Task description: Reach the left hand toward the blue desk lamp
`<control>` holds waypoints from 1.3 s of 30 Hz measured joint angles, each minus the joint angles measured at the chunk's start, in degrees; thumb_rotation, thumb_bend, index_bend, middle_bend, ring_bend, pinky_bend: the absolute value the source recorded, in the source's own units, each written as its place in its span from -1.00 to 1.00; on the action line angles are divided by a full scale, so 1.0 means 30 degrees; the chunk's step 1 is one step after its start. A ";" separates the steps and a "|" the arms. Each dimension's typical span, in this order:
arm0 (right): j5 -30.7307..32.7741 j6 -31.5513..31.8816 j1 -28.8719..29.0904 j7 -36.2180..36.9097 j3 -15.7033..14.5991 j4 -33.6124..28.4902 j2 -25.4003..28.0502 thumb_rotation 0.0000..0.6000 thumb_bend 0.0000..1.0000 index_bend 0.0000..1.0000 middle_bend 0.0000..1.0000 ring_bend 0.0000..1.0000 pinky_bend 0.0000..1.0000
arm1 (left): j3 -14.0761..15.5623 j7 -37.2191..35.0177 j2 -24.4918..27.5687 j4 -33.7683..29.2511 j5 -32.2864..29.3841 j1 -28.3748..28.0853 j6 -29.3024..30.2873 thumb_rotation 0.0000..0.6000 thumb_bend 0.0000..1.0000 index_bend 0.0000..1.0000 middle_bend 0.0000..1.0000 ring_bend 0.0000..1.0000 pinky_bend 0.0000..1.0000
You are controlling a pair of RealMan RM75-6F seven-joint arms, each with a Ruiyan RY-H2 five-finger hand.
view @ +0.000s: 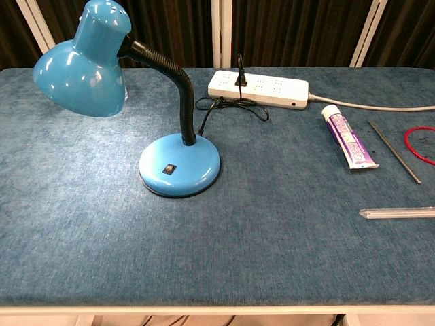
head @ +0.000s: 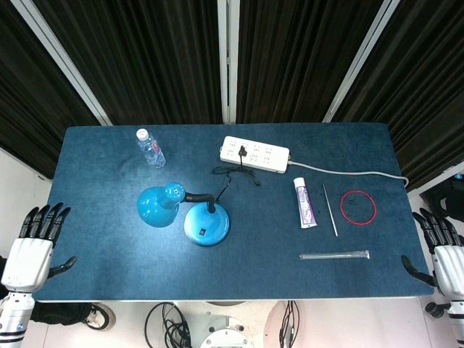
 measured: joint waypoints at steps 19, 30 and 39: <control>0.0091 0.0064 -0.0056 0.0149 0.0038 0.0132 -0.0026 1.00 -0.45 -1.00 -1.00 -1.00 -1.00 | 0.0269 0.0018 -0.0145 0.0080 -0.0340 -0.0132 -0.0923 1.00 -0.81 -0.90 -0.83 -0.89 -0.77; -0.0117 0.0081 -0.0022 -0.0020 -0.0017 -0.0080 0.0048 1.00 -0.46 -1.00 -1.00 -1.00 -1.00 | 0.0726 0.0583 -0.1362 -0.0170 -0.1895 -0.1084 -0.4532 1.00 -0.38 -0.87 0.65 0.62 0.64; 0.0138 0.0134 -0.0146 0.0107 0.0018 -0.0187 0.0133 1.00 -0.45 -1.00 -1.00 -1.00 -1.00 | 0.0157 0.1725 -0.4665 0.0900 -0.2494 -0.3129 -0.6857 1.00 -0.24 -0.87 0.65 0.62 0.64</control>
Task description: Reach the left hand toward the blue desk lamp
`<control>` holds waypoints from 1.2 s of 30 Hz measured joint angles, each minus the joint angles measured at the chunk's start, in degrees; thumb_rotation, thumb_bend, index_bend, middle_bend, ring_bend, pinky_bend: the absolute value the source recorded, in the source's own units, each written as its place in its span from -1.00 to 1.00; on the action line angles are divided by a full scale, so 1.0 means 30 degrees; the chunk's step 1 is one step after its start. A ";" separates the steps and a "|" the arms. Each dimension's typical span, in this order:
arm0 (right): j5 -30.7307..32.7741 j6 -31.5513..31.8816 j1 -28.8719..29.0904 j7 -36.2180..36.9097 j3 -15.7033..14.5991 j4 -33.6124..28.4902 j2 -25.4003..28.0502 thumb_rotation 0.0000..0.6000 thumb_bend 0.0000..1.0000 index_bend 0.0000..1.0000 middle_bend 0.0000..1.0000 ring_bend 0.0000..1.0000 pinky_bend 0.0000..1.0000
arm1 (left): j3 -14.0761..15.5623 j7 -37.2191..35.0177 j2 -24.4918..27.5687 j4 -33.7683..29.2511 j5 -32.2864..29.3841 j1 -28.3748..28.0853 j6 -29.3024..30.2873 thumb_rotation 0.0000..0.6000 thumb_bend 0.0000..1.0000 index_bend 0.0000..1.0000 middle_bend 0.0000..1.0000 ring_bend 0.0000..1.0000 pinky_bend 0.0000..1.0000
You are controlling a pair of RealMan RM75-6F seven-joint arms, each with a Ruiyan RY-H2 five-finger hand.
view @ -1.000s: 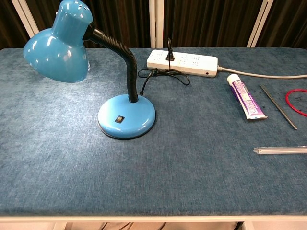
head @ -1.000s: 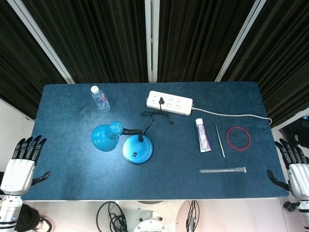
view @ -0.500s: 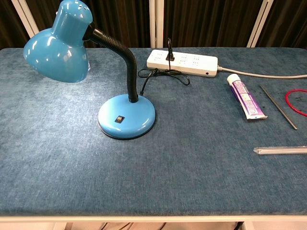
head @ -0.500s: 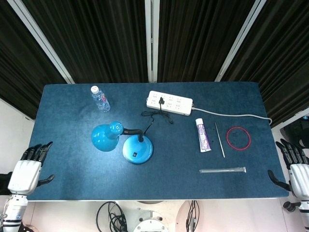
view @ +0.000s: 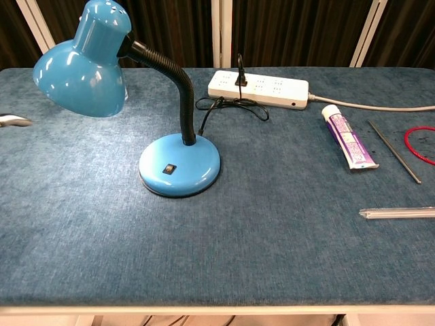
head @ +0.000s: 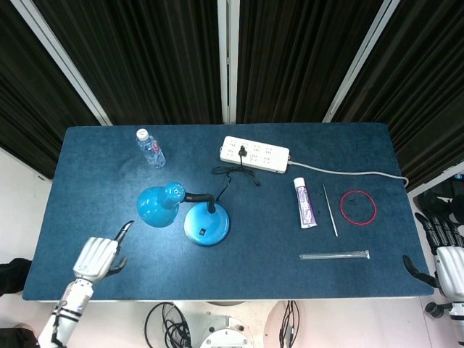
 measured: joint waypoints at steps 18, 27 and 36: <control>0.0263 -0.0485 0.0017 0.0102 -0.0070 -0.0030 0.0292 1.00 -0.45 -1.00 -1.00 -1.00 -1.00 | -0.0203 0.1481 -0.3673 0.1120 -0.0176 -0.2869 -0.2736 1.00 -0.24 -0.87 0.66 0.62 0.64; 0.0337 -0.0453 0.0007 0.0175 -0.0010 0.0009 0.0327 1.00 -0.45 -1.00 -1.00 -1.00 -1.00 | -0.0194 0.2104 -0.4656 0.1405 -0.0960 -0.3819 -0.3835 1.00 -0.24 -0.87 0.66 0.62 0.64; 0.0530 -0.0647 0.0035 0.0498 0.0038 0.0349 0.0260 1.00 -0.44 -1.00 -1.00 -1.00 -1.00 | -0.0350 0.2435 -0.5394 0.1766 -0.1594 -0.4460 -0.4150 1.00 -0.24 -0.89 0.67 0.62 0.64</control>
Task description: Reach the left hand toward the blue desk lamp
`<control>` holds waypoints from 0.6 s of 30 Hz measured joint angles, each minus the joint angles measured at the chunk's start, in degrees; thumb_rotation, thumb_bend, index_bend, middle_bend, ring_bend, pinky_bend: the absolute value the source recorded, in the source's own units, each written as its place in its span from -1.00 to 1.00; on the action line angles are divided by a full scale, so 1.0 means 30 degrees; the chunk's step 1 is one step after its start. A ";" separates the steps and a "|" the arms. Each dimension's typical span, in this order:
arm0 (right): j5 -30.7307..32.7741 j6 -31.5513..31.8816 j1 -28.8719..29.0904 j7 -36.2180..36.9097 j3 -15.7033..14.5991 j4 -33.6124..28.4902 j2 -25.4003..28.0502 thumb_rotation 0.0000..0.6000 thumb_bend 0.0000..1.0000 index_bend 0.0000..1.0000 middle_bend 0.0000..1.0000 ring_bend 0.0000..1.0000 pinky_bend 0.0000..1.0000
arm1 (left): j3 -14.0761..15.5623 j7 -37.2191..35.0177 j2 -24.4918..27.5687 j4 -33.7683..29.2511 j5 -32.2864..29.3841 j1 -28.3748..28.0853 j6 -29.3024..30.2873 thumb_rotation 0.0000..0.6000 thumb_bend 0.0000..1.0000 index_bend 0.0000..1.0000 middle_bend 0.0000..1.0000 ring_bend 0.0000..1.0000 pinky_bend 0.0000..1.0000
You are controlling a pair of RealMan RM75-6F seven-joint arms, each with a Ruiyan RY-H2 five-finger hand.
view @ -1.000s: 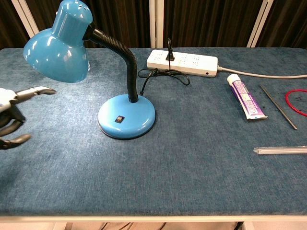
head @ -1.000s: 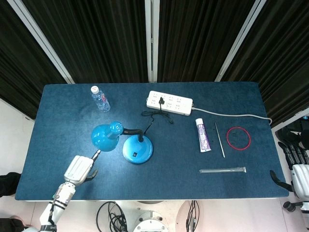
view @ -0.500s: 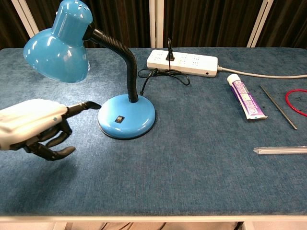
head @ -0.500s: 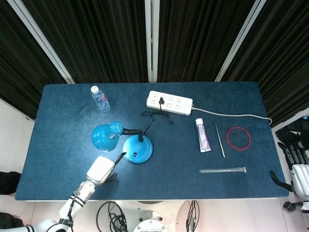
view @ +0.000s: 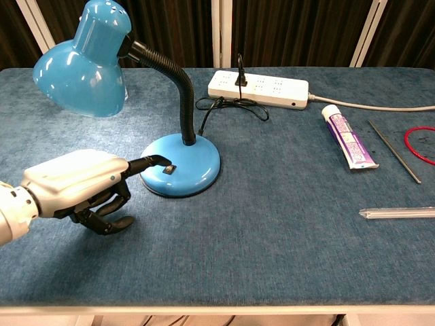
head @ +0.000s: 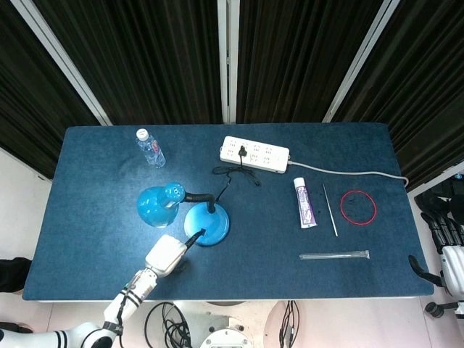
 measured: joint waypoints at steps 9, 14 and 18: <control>0.0149 -0.0208 0.0034 0.0282 0.0022 0.0326 -0.0077 1.00 -0.44 -1.00 -1.00 -1.00 -1.00 | -0.0036 0.0599 -0.0116 0.0139 -0.1200 -0.0387 -0.0434 1.00 -0.24 -0.89 0.67 0.62 0.64; 0.0135 -0.0310 0.0088 0.0325 0.0009 0.0444 -0.0161 1.00 -0.44 -1.00 -1.00 -1.00 -1.00 | -0.0012 0.0933 -0.0225 0.0148 -0.1675 -0.0529 -0.0329 1.00 -0.24 -0.89 0.67 0.62 0.64; 0.0121 -0.0297 0.0094 0.0316 0.0021 0.0454 -0.0184 1.00 -0.44 -1.00 -1.00 -1.00 -1.00 | 0.0037 0.1036 -0.0274 0.0170 -0.1845 -0.0654 -0.0290 1.00 -0.23 -0.89 0.67 0.62 0.64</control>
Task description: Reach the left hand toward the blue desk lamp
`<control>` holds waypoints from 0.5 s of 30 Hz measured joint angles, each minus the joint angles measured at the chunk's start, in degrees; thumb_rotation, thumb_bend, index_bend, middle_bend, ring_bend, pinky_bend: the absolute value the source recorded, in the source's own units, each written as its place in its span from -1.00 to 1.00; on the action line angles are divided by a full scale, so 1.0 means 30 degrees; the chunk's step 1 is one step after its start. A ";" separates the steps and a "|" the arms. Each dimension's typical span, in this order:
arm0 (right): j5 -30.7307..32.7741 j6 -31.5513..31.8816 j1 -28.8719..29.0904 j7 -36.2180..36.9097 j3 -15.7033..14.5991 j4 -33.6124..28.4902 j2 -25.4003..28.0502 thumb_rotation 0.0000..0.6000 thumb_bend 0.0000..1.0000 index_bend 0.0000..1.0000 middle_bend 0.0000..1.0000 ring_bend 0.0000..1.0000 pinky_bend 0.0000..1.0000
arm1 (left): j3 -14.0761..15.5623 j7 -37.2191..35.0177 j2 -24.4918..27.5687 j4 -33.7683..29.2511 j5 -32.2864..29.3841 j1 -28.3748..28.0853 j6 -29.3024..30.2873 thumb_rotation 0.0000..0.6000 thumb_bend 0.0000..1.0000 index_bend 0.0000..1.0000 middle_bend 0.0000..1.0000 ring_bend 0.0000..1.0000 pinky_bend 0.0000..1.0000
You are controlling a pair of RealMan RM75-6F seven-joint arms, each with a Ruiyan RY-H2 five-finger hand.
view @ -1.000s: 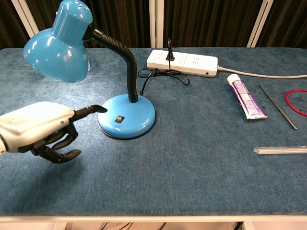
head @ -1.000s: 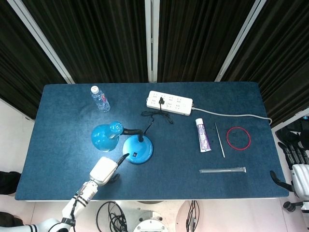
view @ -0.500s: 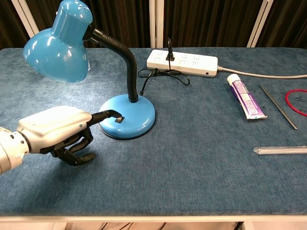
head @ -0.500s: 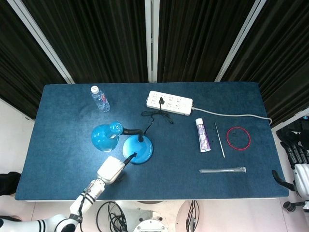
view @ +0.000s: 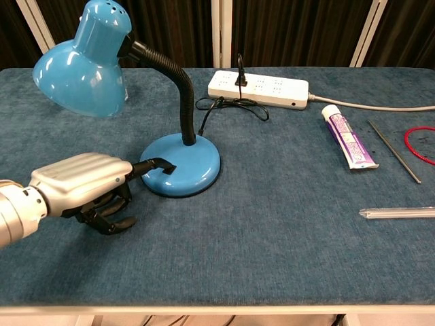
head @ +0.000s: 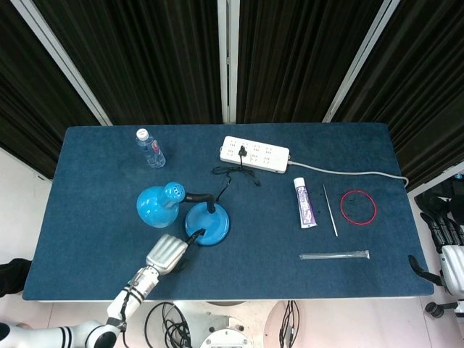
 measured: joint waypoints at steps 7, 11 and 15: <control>0.0036 -0.0006 -0.0029 0.0022 -0.0010 0.0029 -0.0023 1.00 -0.44 -1.00 -1.00 -1.00 -1.00 | 0.0024 0.0065 -0.0036 0.0031 -0.0357 -0.0193 0.0004 1.00 -0.22 -0.89 0.67 0.62 0.64; 0.0046 0.0112 -0.0076 0.0061 0.0023 0.0006 0.0032 1.00 -0.44 -1.00 -1.00 -1.00 -1.00 | 0.0045 0.0126 0.0164 -0.0235 -0.0158 -0.0117 0.0557 1.00 -0.22 -0.89 0.67 0.62 0.64; 0.0015 0.0193 -0.0097 0.0116 0.0050 -0.0045 0.0107 1.00 -0.44 -1.00 -1.00 -1.00 -1.00 | 0.0248 0.0165 0.0944 -0.0848 0.0294 0.0315 0.1747 1.00 -0.22 -0.89 0.67 0.62 0.64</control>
